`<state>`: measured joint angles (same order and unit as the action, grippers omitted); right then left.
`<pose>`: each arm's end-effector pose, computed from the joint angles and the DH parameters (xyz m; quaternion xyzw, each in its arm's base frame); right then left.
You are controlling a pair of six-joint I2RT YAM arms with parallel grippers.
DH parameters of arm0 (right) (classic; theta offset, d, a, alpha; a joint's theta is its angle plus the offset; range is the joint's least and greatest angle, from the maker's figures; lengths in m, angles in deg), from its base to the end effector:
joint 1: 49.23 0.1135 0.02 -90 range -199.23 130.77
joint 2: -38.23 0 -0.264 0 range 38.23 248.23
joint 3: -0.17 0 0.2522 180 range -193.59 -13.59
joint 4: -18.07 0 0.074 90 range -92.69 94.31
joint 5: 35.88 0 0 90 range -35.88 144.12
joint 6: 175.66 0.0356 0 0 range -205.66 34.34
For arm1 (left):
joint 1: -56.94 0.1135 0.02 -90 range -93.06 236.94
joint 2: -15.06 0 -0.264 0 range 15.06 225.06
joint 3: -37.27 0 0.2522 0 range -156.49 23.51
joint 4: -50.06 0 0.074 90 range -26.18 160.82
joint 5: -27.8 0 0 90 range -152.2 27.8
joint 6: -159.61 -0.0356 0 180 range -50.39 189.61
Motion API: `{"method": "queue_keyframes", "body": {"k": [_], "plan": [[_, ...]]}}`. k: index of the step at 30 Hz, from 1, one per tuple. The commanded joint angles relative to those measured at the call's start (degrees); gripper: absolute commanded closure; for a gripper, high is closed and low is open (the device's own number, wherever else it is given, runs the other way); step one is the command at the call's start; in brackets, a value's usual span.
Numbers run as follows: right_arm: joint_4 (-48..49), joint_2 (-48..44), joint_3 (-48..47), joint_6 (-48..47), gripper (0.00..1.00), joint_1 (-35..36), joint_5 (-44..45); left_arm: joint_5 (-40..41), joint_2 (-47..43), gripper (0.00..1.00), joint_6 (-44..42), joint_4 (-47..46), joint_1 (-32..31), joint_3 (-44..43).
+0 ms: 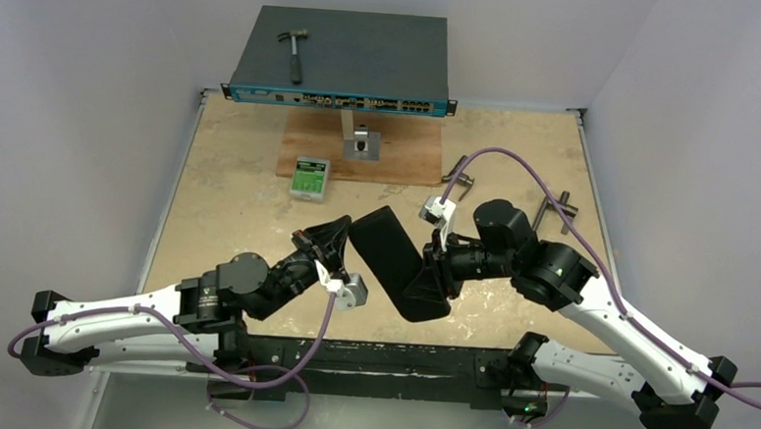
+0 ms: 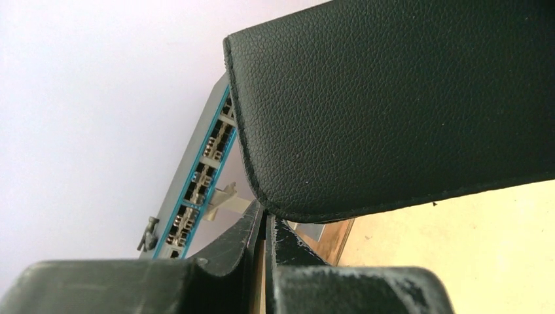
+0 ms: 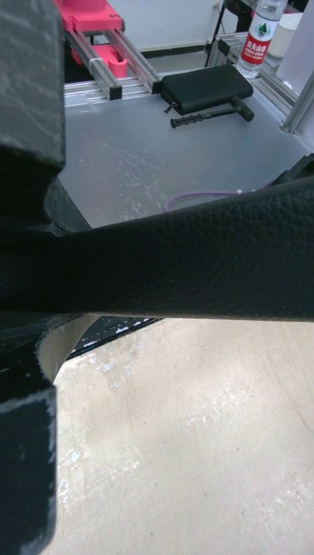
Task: Sort the hair-cutting tools
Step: Zip the hairdressing tool bag.
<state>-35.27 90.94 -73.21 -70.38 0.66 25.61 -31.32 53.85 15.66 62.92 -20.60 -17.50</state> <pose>0.1060 0.1522 0.3557 -0.3657 0.7768 0.4324 0.2754 0.0526 -0.1533 0.3540 0.5249 0.4485 0.0361 0.7225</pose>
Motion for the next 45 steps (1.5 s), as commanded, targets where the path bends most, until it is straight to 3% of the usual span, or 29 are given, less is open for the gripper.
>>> {"method": "queue_keyframes", "body": {"k": [1, 8, 17, 19, 24, 28, 30, 32, 35, 45], "plan": [[-5.1, 0.6, 2.6, 0.5, 1.0, 0.3, 0.6, -6.1, -1.1, 1.0, -3.1, -7.8, 0.0, -7.5], [-2.2, 0.0, 2.9, 1.8, 1.0, 0.3, -0.2, -8.5, 0.0, 1.0, 0.8, -4.2, 0.0, -10.3], [4.4, -3.4, 4.6, 3.3, 1.0, 0.3, -2.0, -0.7, -2.4, 1.0, 8.9, -9.6, 0.0, -2.7], [5.3, -3.6, 5.0, 3.3, 1.0, 0.2, -2.1, 3.5, -3.1, 0.89, 10.7, -11.5, 0.0, -1.5], [5.6, -3.6, 4.9, 2.4, 1.0, 0.3, -2.6, 10.1, -7.8, 0.42, 15.0, -11.7, 0.4, 0.9], [6.1, -3.6, 5.4, 1.5, 1.0, 0.3, -4.6, 17.5, -12.0, 0.29, 18.6, -11.0, 1.3, 1.8], [5.8, -3.1, 5.6, 0.5, 1.0, 0.3, -6.3, 19.4, -13.8, 0.22, 24.2, -6.1, 2.2, -0.1], [4.8, -2.5, 5.4, -0.9, 1.0, 0.3, -7.8, 14.2, -15.6, 0.16, 36.0, 5.1, 3.7, -3.6], [3.8, -1.8, 4.9, -2.2, 1.0, 0.5, -8.3, -2.1, -16.9, 0.09, 47.6, 15.0, 7.1, -7.4], [2.5, -0.6, 1.2, -5.6, 1.0, 3.8, -6.8, -49.0, -4.9, 0.0, 71.2, 19.8, 22.1, -13.5]]}}
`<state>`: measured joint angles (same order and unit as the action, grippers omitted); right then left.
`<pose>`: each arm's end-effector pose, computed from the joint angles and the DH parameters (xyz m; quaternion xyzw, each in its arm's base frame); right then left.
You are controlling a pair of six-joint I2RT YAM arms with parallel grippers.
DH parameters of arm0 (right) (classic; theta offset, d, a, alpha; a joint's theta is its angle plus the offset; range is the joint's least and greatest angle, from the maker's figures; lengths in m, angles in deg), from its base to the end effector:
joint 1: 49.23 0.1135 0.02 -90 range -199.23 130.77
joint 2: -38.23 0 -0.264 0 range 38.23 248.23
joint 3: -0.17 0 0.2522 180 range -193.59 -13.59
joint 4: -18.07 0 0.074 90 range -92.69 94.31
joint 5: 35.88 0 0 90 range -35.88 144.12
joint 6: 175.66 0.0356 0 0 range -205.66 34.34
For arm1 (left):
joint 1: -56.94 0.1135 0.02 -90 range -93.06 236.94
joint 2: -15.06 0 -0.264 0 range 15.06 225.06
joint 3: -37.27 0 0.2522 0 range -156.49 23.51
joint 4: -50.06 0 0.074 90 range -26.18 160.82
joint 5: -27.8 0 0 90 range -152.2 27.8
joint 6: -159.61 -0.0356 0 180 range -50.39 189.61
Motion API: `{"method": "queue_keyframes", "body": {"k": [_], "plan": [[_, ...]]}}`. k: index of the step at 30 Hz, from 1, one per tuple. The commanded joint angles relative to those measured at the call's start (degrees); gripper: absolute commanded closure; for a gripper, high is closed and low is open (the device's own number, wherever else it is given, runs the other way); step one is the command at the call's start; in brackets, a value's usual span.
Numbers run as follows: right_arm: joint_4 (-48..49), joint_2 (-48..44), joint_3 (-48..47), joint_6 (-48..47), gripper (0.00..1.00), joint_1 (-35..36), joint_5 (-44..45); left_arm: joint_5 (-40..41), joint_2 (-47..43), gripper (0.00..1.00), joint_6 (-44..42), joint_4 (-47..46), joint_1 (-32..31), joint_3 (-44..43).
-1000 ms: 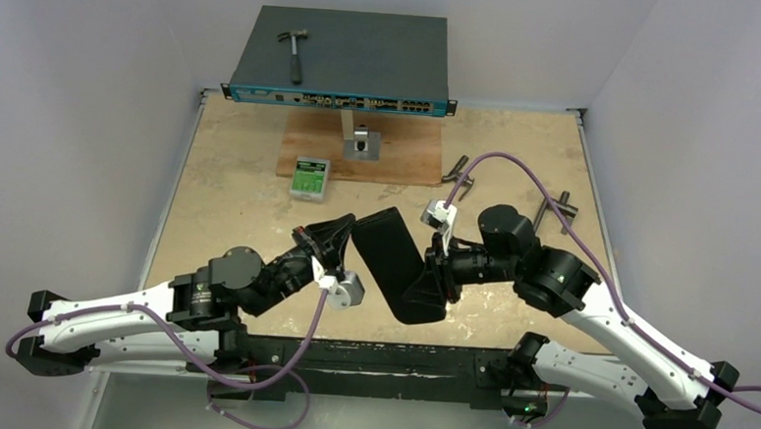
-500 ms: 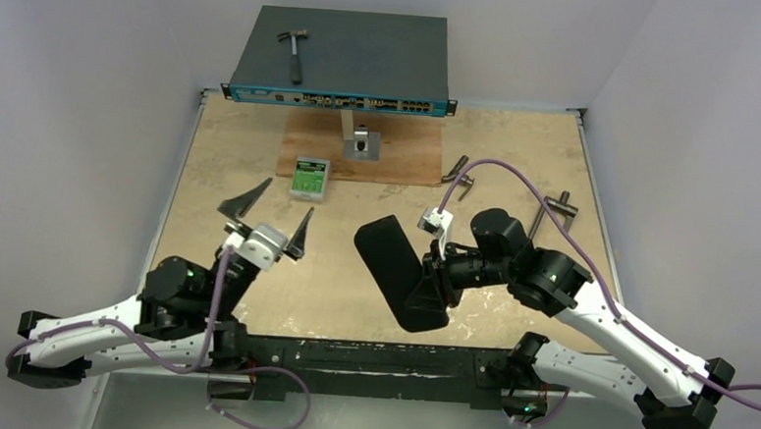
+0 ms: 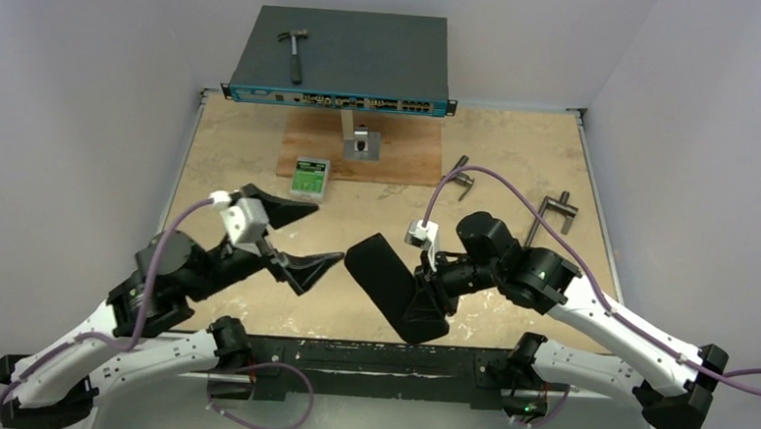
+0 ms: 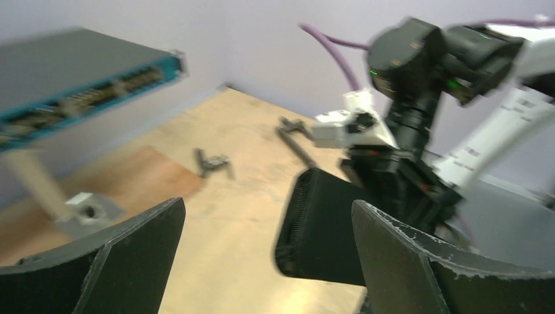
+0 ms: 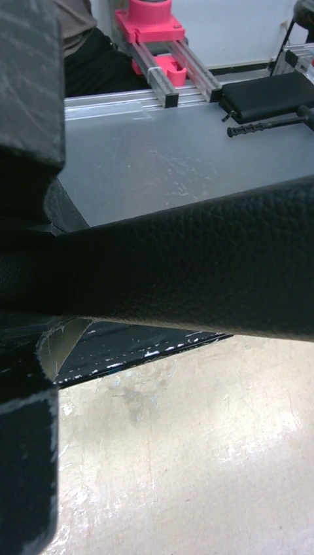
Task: Sort the hair-cutting tools
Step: Zip the hairdressing tool bag.
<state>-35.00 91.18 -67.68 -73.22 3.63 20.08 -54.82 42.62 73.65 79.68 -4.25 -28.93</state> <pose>0.0964 0.1603 0.3251 -0.4172 0.7629 0.4471 0.2098 0.0478 -0.0774 0.4103 0.2669 0.5925 -0.3739 0.6618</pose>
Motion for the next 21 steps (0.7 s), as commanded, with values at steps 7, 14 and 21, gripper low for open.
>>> {"method": "queue_keyframes", "body": {"k": [7, 14, 21], "plan": [[6.4, -4.3, -3.2, -3.4, 1.0, 0.8, -5.1, -54.7, 12.7, 0.0, 32.3, -16.9, 23.1, 4.5], [8.4, -5.5, -2.2, -3.5, 1.0, 0.8, -6.3, -61.2, 16.0, 0.0, 41.2, -29.3, 25.9, 6.9], [8.4, -4.9, -2.8, -4.2, 1.0, 0.8, -5.5, -64.6, 19.1, 0.0, 43.0, -32.5, 25.9, 6.3]]}}
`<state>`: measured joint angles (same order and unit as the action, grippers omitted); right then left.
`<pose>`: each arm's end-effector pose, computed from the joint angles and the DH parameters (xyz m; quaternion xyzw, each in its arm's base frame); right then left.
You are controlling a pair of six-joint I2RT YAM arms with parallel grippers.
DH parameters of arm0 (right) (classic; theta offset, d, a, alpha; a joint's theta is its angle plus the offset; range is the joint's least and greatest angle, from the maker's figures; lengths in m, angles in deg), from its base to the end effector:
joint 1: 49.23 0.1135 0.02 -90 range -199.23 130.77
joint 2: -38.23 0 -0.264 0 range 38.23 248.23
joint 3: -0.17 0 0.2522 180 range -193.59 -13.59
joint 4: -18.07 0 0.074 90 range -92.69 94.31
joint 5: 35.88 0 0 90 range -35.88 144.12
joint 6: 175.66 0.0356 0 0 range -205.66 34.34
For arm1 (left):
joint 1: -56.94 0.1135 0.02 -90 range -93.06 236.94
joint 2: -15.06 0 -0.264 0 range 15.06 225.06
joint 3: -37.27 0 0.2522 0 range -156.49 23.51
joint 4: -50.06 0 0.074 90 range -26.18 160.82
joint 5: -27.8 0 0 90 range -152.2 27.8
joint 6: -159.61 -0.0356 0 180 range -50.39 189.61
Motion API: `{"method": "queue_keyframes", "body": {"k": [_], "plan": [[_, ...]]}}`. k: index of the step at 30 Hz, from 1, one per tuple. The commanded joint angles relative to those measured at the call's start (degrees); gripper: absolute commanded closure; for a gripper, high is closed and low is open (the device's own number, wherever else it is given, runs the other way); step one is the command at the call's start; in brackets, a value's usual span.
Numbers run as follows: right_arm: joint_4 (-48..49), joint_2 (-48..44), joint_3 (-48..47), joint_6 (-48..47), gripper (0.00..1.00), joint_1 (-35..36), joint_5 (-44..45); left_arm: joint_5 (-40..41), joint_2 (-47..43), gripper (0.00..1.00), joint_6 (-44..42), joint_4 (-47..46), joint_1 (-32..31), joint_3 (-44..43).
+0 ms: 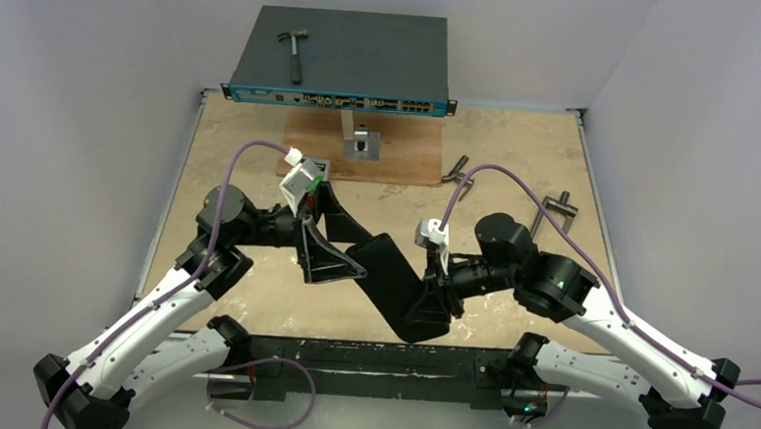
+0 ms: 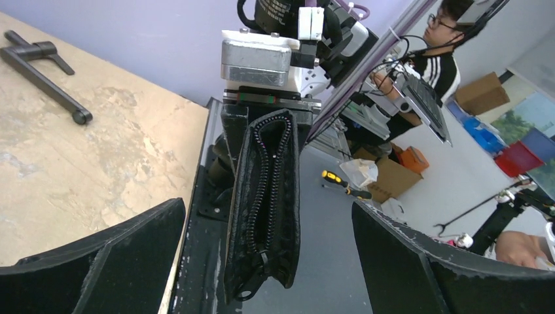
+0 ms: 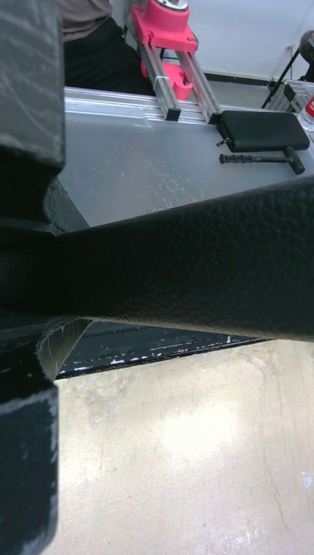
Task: Sort the hair-cutting tools
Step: Zip the hairdressing tool bag.
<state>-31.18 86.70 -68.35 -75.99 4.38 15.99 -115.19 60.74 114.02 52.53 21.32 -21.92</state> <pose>0.0837 0.1506 0.3478 -0.4583 0.6942 0.4908 0.2594 0.1252 -0.1247 0.3796 0.2997 0.5937 -0.6614 0.3467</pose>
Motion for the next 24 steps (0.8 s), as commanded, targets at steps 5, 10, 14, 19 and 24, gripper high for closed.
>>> {"method": "queue_keyframes", "body": {"k": [5, 10, 14, 19, 24], "plan": [[5.4, 0.3, -3.2, -1.4, 1.0, 0.1, -1.1, -4.8, 2.9, 0.16, 0.6, -2.4, -0.1, -1.3], [5.4, 1.9, -4.3, -1.9, 1.0, 0.1, -1.2, -2.9, 4.2, 0.42, -6.0, 6.1, -2.7, -4.2], [4.9, 2.7, -5.2, -2.4, 1.0, 0.1, -1.1, -2.6, 5.5, 0.45, -8.4, 8.3, -4.5, -5.5], [4.7, 2.9, -5.7, -2.5, 1.0, 0.1, -1.0, -1.8, 6.1, 0.73, -10.3, 10.4, -5.8, -5.7], [4.5, 2.5, -5.7, -2.6, 1.0, 0.1, -0.7, -0.4, 5.0, 1.0, -10.9, 11.0, -6.0, -5.6]]}}
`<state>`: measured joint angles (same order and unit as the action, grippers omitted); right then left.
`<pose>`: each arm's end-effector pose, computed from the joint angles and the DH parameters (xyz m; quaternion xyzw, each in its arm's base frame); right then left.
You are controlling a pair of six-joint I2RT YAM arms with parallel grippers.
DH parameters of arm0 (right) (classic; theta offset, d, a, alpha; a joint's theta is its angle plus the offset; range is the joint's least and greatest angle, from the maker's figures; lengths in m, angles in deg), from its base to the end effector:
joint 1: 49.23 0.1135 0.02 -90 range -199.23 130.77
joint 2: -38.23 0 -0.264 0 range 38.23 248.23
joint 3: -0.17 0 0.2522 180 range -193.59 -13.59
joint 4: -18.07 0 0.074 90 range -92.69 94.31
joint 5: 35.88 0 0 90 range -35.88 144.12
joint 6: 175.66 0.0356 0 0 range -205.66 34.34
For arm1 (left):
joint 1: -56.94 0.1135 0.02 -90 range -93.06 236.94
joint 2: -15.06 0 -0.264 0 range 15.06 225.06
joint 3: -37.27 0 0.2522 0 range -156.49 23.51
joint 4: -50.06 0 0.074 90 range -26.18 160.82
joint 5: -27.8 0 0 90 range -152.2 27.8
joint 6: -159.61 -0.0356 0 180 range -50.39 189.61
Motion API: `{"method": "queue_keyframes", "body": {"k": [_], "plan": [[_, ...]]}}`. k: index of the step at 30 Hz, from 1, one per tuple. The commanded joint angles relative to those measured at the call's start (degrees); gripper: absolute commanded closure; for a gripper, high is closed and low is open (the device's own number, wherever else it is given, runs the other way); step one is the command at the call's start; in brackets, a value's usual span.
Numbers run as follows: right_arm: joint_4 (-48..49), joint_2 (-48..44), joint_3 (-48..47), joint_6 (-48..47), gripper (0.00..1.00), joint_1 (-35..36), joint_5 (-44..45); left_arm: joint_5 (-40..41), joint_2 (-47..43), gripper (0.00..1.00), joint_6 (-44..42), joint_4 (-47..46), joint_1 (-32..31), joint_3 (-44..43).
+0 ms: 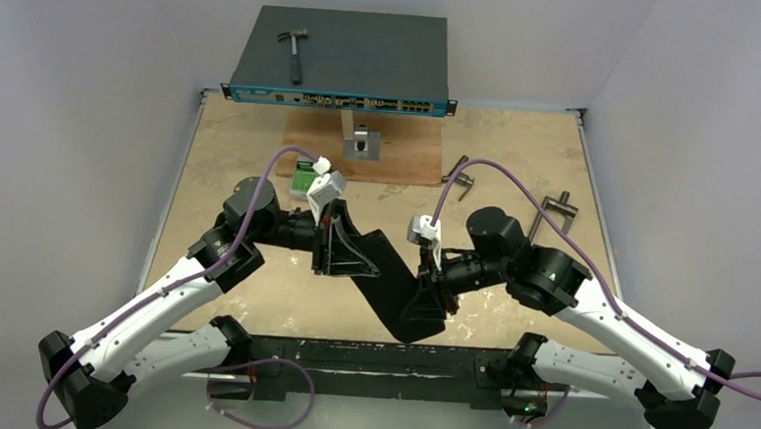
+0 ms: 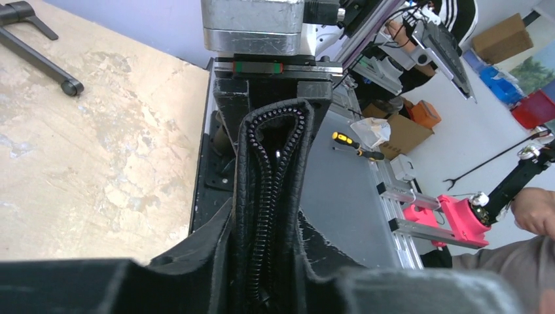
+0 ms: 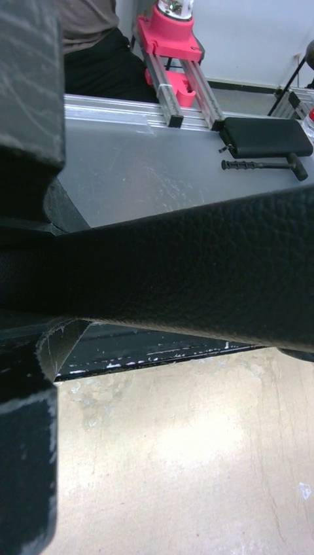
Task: Sort the hair-cutting tools
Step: Zip the hairdressing tool bag.
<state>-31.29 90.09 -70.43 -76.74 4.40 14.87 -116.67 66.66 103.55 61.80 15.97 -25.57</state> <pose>0.0905 0.1609 0.3504 -0.4651 0.6935 0.4916 0.2473 0.1306 -0.1517 0.3687 0.3603 0.6105 -0.6387 0.2993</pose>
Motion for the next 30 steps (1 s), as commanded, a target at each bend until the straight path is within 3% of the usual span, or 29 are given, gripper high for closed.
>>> {"method": "queue_keyframes", "body": {"k": [1, 5, 6, 8, 12, 17, 20, 26, 30], "plan": [[4.6, -0.9, -3.6, -1.9, 1.0, 0.1, 0.4, 1.5, -1.2, 1.0, -0.4, 1.6, -0.7, -1.8], [5.4, -1.6, -3.6, -0.9, 1.0, 0.1, 3.0, 5.1, -3.1, 1.0, -0.1, 0.6, -0.7, -0.7], [5.8, -1.7, -3.6, -0.5, 0.96, 0.1, 3.7, 7.1, -4.2, 1.0, 0.1, 0.2, -0.7, -0.1], [7.7, -2.2, -2.9, 1.7, 0.77, 0.0, 4.9, 11.6, -6.5, 1.0, 0.2, -0.7, -0.5, 1.3], [11.2, -2.8, -1.8, 4.8, 0.47, 0.1, 8.3, 18.7, -10.5, 1.0, 2.1, -3.8, 0.7, 4.4], [14.9, -2.6, -2.0, 7.8, 0.26, 0.0, 13.5, 27.2, -14.5, 1.0, 3.3, -5.1, 1.4, 6.0], [16.6, -3.7, -2.4, 9.5, 0.2, -0.3, 19.1, 34.7, -18.3, 1.0, 3.7, -4.9, 1.7, 6.8], [25.0, -10.0, 1.3, 16.0, 0.15, -2.5, 27.2, 58.6, -28.8, 1.0, 5.4, -8.6, 1.7, 9.6], [34.8, -14.4, 7.3, 21.6, 0.14, -2.8, 29.5, 66.1, -31.4, 1.0, 7.9, -13.3, 1.7, 9.5]]}}
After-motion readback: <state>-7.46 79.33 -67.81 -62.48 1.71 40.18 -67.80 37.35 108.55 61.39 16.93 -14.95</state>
